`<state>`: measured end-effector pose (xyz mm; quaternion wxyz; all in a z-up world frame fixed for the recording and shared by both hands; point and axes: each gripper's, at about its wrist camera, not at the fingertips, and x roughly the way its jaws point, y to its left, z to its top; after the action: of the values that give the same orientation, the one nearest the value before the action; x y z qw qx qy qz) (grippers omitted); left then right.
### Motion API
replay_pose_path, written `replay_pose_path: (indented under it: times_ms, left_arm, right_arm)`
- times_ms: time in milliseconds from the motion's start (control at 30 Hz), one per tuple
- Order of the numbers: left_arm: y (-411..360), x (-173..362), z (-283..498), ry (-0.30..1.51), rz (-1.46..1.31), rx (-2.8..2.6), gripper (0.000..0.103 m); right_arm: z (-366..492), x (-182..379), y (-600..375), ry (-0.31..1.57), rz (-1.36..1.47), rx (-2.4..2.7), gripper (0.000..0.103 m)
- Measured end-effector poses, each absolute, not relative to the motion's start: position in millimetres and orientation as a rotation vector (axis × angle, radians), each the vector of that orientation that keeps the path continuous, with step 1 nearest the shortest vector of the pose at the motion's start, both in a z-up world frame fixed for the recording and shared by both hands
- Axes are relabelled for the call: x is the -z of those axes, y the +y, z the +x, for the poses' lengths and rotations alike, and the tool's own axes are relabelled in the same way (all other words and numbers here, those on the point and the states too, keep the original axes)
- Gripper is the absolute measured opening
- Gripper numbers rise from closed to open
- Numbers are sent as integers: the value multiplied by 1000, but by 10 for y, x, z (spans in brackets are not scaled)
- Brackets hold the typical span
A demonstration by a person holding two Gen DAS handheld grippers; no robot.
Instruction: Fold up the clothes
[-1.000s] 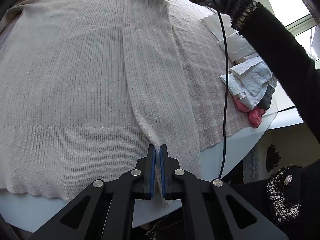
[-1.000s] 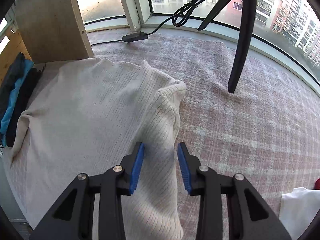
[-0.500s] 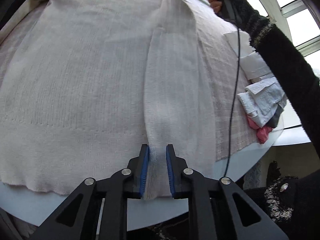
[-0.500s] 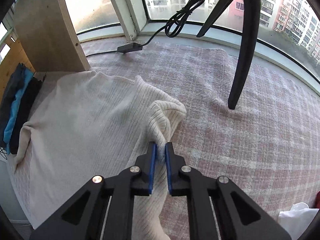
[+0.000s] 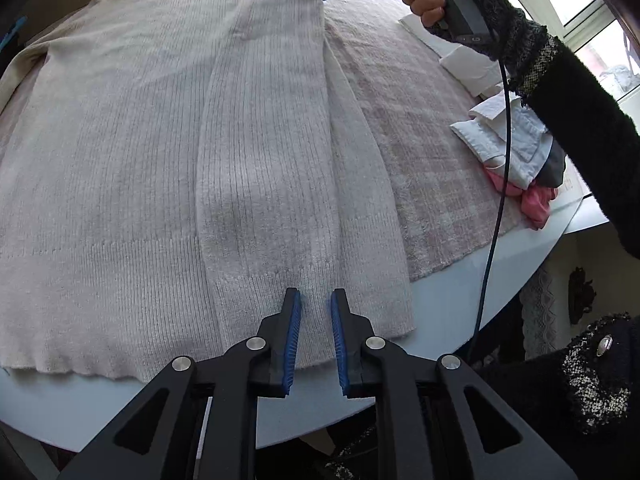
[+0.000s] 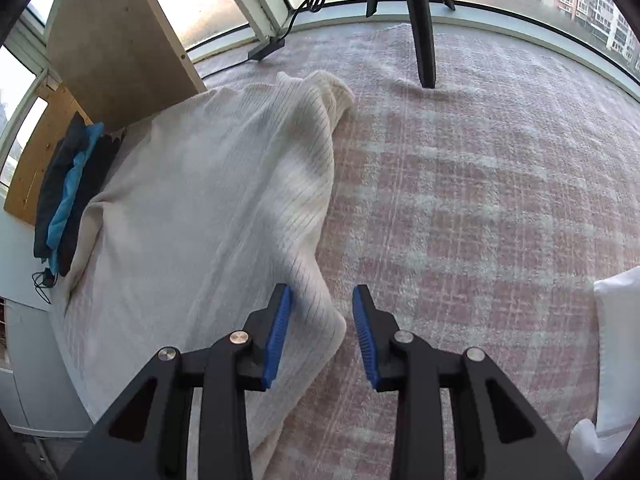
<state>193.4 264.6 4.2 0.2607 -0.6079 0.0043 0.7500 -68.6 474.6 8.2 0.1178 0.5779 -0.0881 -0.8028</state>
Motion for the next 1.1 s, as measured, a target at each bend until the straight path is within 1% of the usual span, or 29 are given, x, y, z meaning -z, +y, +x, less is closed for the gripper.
replay_pose_path:
  times_ms: [33, 67, 100, 167, 267, 367, 467, 533, 567, 600, 633, 667, 700, 733, 767, 867, 933, 1000, 1067, 1100]
  left_arm:
    - [2631, -34, 1933, 0, -1642, -2022, 5]
    - [2614, -25, 1932, -15, -1636, -2011, 3]
    - [2604, -22, 1924, -35, -1640, -2000, 2]
    - [2576, -79, 1920, -85, -1626, -1976, 2]
    - [2649, -228, 1976, -77, -1572, -2001, 2]
    - [2773, -201, 2008, -13, -1558, -2004, 2]
    - [2732, -135, 1972, -77, -1582, -1994, 3]
    - [2718, -112, 1981, -114, -1615, -1962, 4]
    - [2712, -102, 1987, -131, -1633, -1944, 4]
    - [2730, -133, 2015, -133, -1626, -1946, 8]
    - [2767, -180, 2049, -116, -1607, -1958, 18]
    - [2822, -214, 2081, -93, -1590, -1970, 24]
    - [2873, -233, 2107, -73, -1580, -1979, 33]
    - [2927, -235, 2125, -59, -1573, -1980, 37]
    - [2990, -209, 2134, -35, -1576, -1978, 38]
    - [3138, -73, 2129, 70, -1620, -1990, 39]
    - [3167, -45, 2142, 91, -1597, -2001, 42]
    - [3178, -32, 2157, 100, -1575, -2012, 42]
    - [3163, -30, 2173, 106, -1563, -2034, 38]
    - [3150, -29, 2183, 113, -1557, -2051, 31]
  right_arm:
    - [-666, -51, 4714, -230, 1697, 2341, 32]
    - [-649, -19, 4684, -203, 1704, 2333, 26]
    - [-636, 7, 4668, -181, 1709, 2330, 18]
    - [-634, -5, 4684, -181, 1702, 2338, 14]
    - [-648, -91, 4762, -219, 1679, 2361, 12]
    - [-668, -150, 4840, -250, 1658, 2397, 12]
    - [-698, -113, 4878, -312, 1676, 2387, 11]
    - [-743, -24, 4858, -273, 1734, 2369, 13]
    - [-763, 9, 4851, -255, 1756, 2363, 18]
    - [-764, 5, 4857, -259, 1749, 2364, 18]
    - [-745, -26, 4871, -274, 1724, 2370, 21]
    - [-717, -60, 4885, -285, 1701, 2378, 24]
    - [-692, -85, 4892, -288, 1685, 2380, 26]
    - [-674, -96, 4896, -290, 1674, 2373, 32]
    - [-658, -96, 4902, -294, 1669, 2362, 36]
    - [-614, -78, 4916, -304, 1658, 2351, 36]
    - [-592, -55, 4919, -305, 1652, 2372, 36]
    - [-579, -2, 4905, -312, 1659, 2356, 36]
    - [-565, 67, 4883, -340, 1675, 2315, 35]
    - [-549, 80, 4863, -336, 1665, 2323, 34]
